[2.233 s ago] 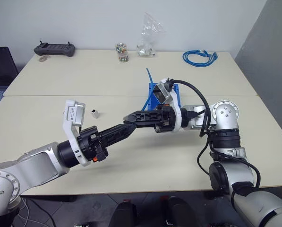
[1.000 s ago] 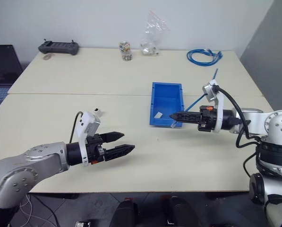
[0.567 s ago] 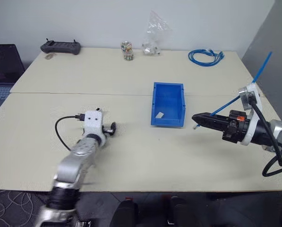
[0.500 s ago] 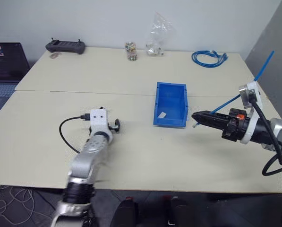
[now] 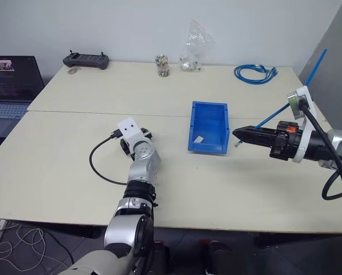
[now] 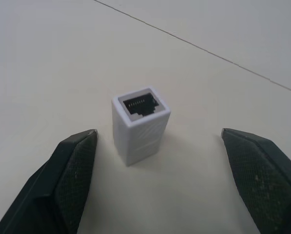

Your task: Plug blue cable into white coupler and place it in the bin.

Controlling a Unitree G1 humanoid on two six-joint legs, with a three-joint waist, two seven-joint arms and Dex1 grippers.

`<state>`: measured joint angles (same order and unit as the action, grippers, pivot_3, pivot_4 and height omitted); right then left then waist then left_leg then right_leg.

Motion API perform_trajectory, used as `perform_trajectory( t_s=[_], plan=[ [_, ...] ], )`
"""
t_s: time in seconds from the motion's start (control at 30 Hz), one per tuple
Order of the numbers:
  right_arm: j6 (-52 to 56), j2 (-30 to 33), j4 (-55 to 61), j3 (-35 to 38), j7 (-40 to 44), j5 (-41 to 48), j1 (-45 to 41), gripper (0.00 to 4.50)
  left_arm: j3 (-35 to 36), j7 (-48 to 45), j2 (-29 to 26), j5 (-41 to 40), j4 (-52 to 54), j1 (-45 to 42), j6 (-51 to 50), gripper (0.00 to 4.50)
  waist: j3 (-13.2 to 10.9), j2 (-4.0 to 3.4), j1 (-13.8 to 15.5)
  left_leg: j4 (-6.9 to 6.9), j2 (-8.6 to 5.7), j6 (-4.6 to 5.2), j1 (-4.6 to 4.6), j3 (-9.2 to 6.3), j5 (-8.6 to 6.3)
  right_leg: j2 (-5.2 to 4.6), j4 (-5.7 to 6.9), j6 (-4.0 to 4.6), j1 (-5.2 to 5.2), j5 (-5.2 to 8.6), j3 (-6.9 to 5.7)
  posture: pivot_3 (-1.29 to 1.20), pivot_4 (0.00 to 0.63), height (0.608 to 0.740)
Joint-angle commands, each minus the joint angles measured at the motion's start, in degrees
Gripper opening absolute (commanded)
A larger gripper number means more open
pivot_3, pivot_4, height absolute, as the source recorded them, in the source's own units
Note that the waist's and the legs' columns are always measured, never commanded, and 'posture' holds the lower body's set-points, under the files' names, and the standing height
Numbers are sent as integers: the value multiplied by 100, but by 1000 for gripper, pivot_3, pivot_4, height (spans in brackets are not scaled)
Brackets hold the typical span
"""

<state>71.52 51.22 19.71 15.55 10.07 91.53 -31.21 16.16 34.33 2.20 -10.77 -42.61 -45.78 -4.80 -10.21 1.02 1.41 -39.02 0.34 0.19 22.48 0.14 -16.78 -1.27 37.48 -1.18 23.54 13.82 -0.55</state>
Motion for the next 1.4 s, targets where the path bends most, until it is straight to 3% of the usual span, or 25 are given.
perform_trajectory(
  t_s=[0.03,0.47,0.63,0.7,0.8,0.93,1.0,1.07,1.13,1.23,1.4],
  plan=[
    [-188,112,22,63,65,188,-59,367,324,-12,-27,-197,-655,-72,204,3496,1,-2,0,0,0,0,0,0,0,0,0,0,0,0,0,0,150,740],
    [-341,105,-38,-65,28,242,-19,367,488,38,-42,-93,-991,-317,481,986,3,-5,2,0,0,-3,0,-1,1,-2,-5,-3,-2,-3,-2,0,150,740],
    [-394,75,20,-89,-6,267,55,367,492,37,-166,-85,-486,-66,215,828,3,-5,-3,0,1,-3,1,-1,2,-2,-9,-2,-2,-4,-1,0,150,740],
    [-447,21,71,-114,-25,221,86,367,275,-383,-382,-61,466,290,-463,828,3,-4,-19,3,2,-4,2,0,2,-2,-14,2,-2,-7,0,0,150,740],
    [-535,-54,133,-159,-44,151,102,367,-269,-1476,-956,-64,2083,988,-1634,828,0,-1,-119,9,15,-18,2,3,9,-3,-20,21,0,-18,3,0,150,740],
    [-686,-167,177,-244,134,-166,193,367,-1510,-4258,-2608,-730,4612,2669,-3201,828,-6,9,-261,26,38,-78,10,-7,42,4,-15,37,20,-26,11,0,150,740],
    [-747,-215,161,-324,283,-388,183,367,-1830,-5804,-3326,-1406,5480,3296,-3310,828,-6,8,-264,31,34,-92,22,-9,47,0,7,49,46,-20,10,0,150,740],
    [-779,-260,124,-385,409,-559,133,367,-2124,-7046,-3866,-1545,5896,3542,-2845,828,-8,3,-179,27,23,-91,30,-10,45,-8,18,51,53,-17,8,0,150,740],
    [-817,-292,83,-531,669,-877,28,367,-2429,-8038,-4154,-1528,5744,3413,-2485,828,-9,3,-103,23,21,-81,33,-9,40,-8,7,51,53,-15,5,0,150,740],
    [-986,-260,12,-930,1329,-1654,-92,367,-2973,-9448,-4065,-1227,4608,2788,-1511,828,-8,3,-78,18,17,-72,38,-7,43,7,-8,36,51,-16,1,0,150,740],
    [-1484,-58,-25,-1636,2531,-2990,-209,367,-3581,-10745,-3490,-408,2344,1688,321,828,-8,3,-106,21,22,-50,43,11,37,25,-31,24,52,-33,-2,0,150,740]
  ],
)
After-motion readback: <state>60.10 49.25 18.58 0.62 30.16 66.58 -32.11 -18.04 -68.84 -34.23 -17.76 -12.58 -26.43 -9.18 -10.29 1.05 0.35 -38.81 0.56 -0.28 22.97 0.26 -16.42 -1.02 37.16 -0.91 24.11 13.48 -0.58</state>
